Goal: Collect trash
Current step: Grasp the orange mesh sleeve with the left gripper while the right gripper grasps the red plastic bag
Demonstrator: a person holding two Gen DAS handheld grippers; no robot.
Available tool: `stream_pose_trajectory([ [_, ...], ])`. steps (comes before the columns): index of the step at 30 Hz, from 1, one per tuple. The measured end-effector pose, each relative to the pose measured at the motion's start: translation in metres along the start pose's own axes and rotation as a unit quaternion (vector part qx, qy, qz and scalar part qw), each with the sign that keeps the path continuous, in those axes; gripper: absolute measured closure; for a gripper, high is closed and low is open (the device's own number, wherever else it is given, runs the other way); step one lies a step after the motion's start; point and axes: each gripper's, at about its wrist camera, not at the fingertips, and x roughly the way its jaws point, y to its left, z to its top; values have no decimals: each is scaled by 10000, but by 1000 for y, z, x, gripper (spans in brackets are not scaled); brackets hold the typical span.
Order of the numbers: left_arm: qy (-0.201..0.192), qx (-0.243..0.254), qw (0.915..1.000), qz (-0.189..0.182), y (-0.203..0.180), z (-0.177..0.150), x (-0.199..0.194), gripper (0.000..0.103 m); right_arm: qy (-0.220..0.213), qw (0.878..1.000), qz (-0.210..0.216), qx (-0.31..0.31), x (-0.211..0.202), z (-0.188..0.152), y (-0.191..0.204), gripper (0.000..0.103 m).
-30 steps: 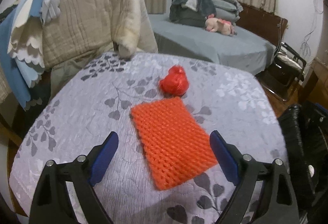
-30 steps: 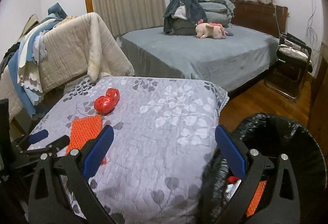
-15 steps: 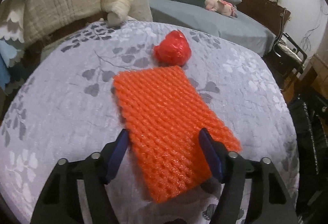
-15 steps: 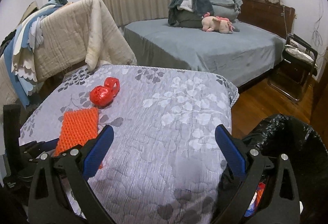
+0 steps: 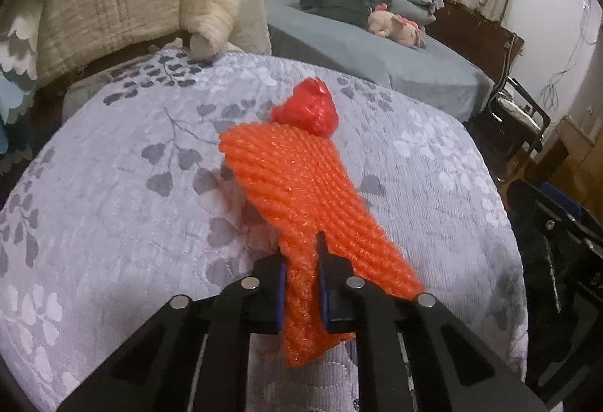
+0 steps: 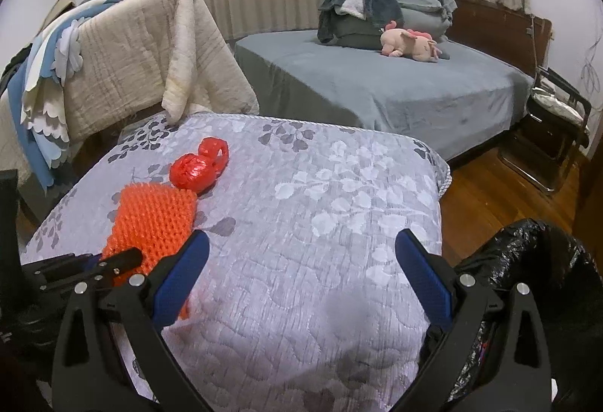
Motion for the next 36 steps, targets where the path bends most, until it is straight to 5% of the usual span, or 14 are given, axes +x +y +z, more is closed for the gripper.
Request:
stream_pose_trajectory([
  [17, -587, -284, 9954, 703, 73, 38, -28, 90, -103, 9995, 275, -88, 51, 42, 58, 7],
  [36, -595, -566, 9915, 1010, 139, 63, -9, 90, 493, 9984, 40, -280, 145, 60, 115, 7],
])
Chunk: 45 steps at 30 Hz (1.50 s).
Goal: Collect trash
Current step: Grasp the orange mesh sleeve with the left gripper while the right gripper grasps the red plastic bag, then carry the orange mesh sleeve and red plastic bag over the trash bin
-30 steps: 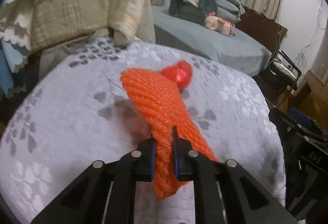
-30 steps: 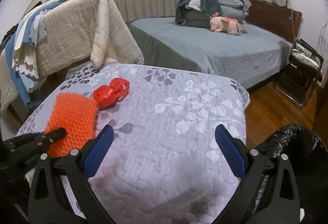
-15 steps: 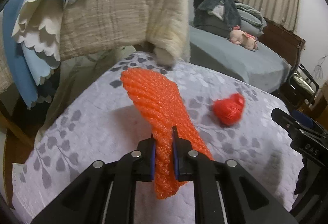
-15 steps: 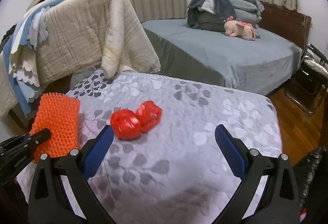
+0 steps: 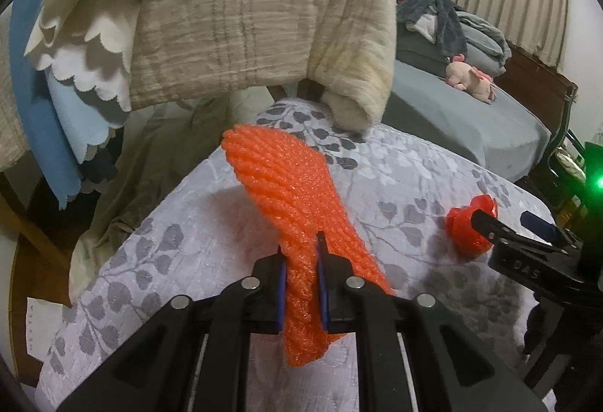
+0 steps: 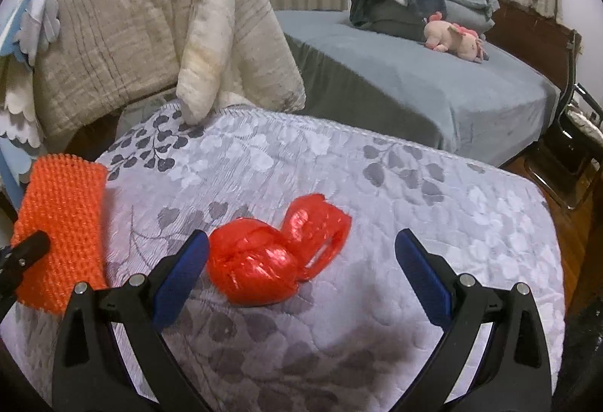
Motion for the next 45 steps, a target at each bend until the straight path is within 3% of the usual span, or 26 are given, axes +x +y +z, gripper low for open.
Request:
stream_pose_trajectory([
  [6, 26, -15, 10000, -9, 4, -2, -1, 90, 202, 9997, 137, -81, 12, 0, 8, 10],
  [8, 37, -27, 10000, -16, 4, -3, -2, 90, 289, 9990, 317, -124, 14, 0, 10, 30],
  [11, 22, -44, 10000, -35, 4, -3, -4, 90, 384, 9974, 579, -184, 13, -2, 14, 50],
  [14, 3, -27, 10000, -38, 2, -3, -7, 90, 374, 9969, 661, -191, 9, -2, 16, 56],
  [25, -130, 54, 9998, -109, -11, -3, -27, 90, -2, 9970, 762, -103, -42, 0, 0, 58],
  [45, -443, 500, 9963, -536, -80, -17, -104, 90, -466, 9951, 861, -95, -156, -25, -38, 58],
])
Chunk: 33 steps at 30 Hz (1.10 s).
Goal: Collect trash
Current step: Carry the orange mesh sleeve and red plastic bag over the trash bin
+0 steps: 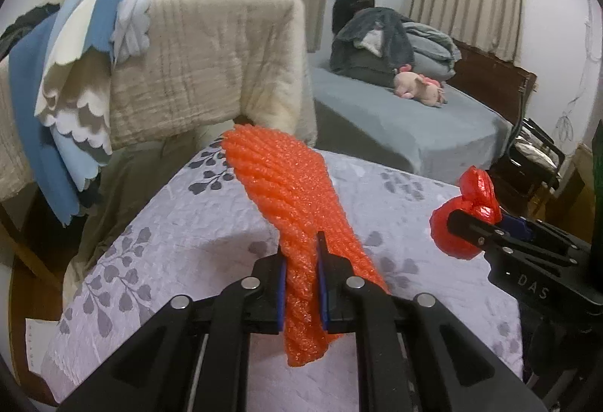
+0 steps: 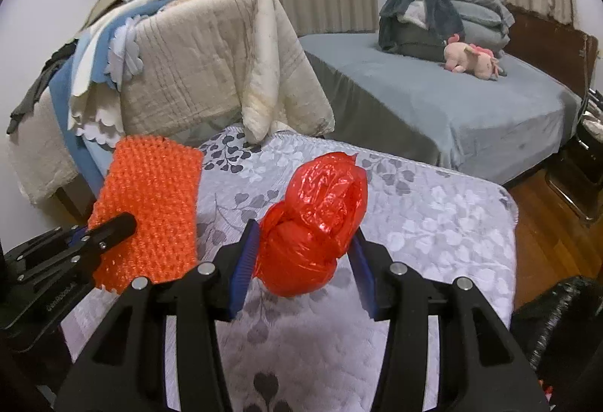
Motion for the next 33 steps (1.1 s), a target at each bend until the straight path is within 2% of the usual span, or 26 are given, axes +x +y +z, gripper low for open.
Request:
stream_pose_trajectory([
  [18, -92, 293, 9982, -515, -67, -29, -70, 90, -206, 9996, -106, 143, -105, -42, -29, 57],
  [33, -50, 571, 9938, -952, -114, -50, -99, 90, -316, 9975, -455, 445, -174, -83, -71, 57],
])
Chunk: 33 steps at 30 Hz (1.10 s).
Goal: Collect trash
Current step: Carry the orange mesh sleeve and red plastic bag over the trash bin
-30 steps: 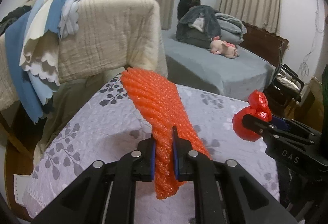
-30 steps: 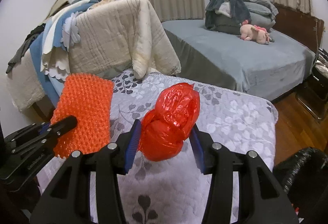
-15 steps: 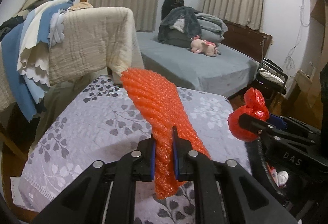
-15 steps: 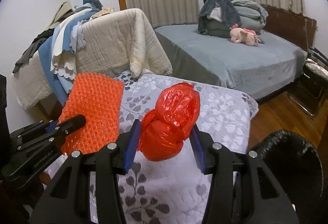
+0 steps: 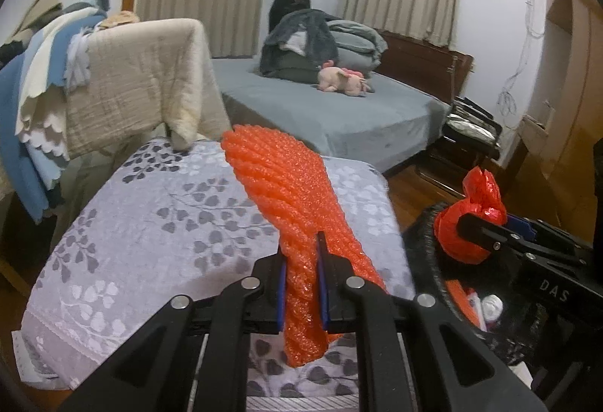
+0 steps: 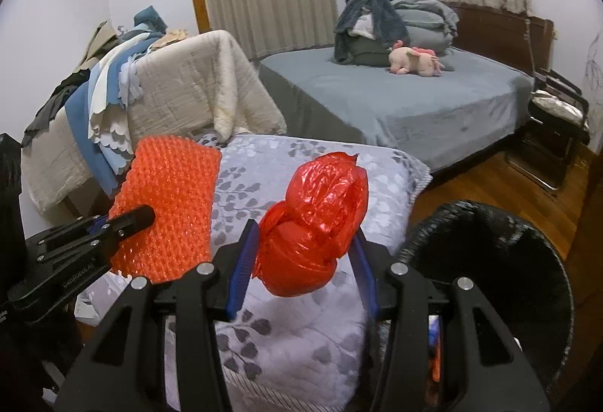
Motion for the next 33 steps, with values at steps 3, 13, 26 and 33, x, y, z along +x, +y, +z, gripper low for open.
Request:
stream_pose_trajectory([
  [3, 5, 112, 9998, -144, -16, -1, -2, 90, -34, 9999, -113, 100, -14, -7, -13, 57],
  [13, 41, 460, 9970, -623, -70, -5, -6, 90, -240, 9975, -524, 410, -54, -21, -57, 56],
  [26, 70, 992, 9882, -1168, -144, -4, 13, 90, -345, 9875, -1319, 786, -90, -43, -126, 56],
  [33, 135, 1142, 9832, -1414, -175, -6, 29, 90, -315, 9824, -1628, 858, -93, -51, -152, 56],
])
